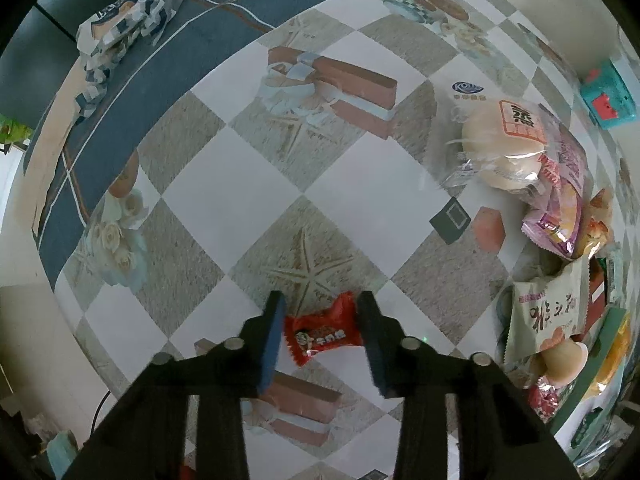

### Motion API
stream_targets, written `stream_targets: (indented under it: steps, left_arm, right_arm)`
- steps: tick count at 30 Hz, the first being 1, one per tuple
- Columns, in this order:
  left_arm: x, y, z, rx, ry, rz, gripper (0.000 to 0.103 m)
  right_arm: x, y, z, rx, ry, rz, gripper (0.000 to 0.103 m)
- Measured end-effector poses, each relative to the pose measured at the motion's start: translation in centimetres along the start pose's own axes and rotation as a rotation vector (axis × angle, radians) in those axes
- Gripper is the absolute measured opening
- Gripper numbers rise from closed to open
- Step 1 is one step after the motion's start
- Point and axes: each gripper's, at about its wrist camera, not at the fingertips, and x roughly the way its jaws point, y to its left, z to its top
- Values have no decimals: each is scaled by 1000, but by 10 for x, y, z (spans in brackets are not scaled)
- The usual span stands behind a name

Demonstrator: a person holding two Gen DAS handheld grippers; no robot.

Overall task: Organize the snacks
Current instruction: 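Close left gripper on red candy while right gripper grasps red 'nice' bag, then carry red candy and red 'nice' bag over the white tray with both grippers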

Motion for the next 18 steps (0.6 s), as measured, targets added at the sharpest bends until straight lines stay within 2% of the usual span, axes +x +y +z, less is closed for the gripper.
stream_targets:
  steps: [13, 18]
  left_arm:
    - [-17, -9, -3, 20, -28, -12, 26]
    - [-28, -11, -5, 14, -30, -46, 25]
  right_arm:
    - [-19, -17, 18, 34, -28, 64, 56]
    - [-32, -31, 21, 53, -49, 89, 56]
